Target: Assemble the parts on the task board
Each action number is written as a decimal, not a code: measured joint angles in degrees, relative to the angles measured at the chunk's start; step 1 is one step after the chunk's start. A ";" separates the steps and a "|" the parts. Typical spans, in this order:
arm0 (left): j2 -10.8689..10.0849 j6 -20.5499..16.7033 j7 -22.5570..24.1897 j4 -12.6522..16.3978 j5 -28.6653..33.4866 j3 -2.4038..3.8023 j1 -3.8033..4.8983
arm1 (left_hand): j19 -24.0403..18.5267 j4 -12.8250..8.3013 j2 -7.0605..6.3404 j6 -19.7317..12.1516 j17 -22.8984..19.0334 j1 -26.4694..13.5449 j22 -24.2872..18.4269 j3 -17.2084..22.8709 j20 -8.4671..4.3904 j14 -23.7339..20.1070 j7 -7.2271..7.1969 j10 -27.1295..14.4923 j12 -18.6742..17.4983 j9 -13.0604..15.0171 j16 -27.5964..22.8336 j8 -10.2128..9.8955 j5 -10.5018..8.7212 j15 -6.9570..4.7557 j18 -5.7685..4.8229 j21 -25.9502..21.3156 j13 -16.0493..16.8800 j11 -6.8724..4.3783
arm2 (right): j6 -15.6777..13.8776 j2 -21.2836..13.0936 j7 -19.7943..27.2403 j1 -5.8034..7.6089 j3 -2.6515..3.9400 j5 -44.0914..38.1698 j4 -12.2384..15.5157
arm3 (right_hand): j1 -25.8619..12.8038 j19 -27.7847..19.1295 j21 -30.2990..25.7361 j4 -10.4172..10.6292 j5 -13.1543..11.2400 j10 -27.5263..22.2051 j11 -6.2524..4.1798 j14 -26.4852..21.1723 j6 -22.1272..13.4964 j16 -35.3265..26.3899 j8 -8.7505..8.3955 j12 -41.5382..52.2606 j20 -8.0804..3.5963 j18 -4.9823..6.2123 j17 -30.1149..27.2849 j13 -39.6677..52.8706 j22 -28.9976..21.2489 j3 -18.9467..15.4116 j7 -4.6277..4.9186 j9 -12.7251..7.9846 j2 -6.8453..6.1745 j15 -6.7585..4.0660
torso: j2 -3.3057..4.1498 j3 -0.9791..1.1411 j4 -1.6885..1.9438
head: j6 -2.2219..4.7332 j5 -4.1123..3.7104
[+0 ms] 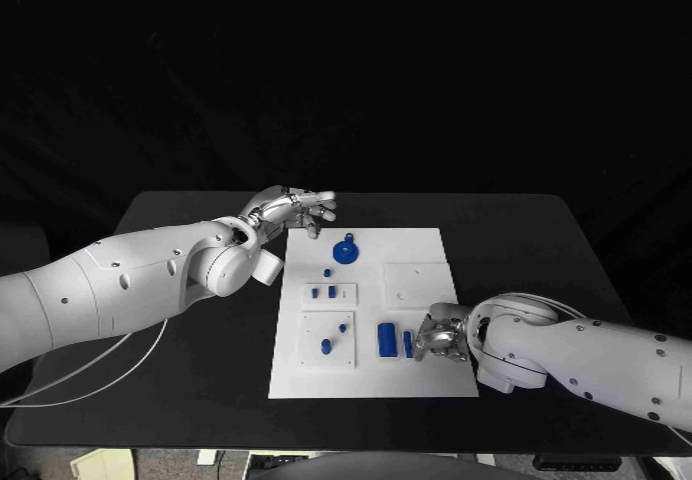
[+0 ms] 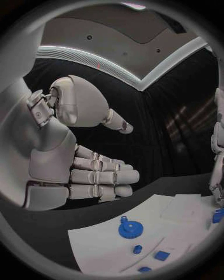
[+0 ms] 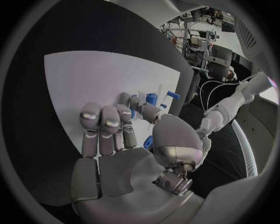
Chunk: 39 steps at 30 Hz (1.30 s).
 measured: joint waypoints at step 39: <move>4.83 -0.02 0.75 -10.09 1.59 0.14 0.57 | -0.01 -0.31 0.98 0.00 0.15 0.98 0.30 -0.01 0.02 -0.17 0.00 -0.01 0.00 0.07 -0.45 0.23 0.00 0.10 0.00 -0.22 0.06 -0.01 | -3.83 2.75 27.42 4.78 5.41 24.70 -22.25 | -2.20 -8.07 -9.05 -2.90 1.24 -9.26 3.06 -6.71 -10.25 -8.04 -3.65 -4.40 1.69 0.31 -4.09 -3.79 -2.52 -18.45 2.95 0.67 -1.81 2.54 | -1.54 -0.28 -0.25 | 4.00 0.07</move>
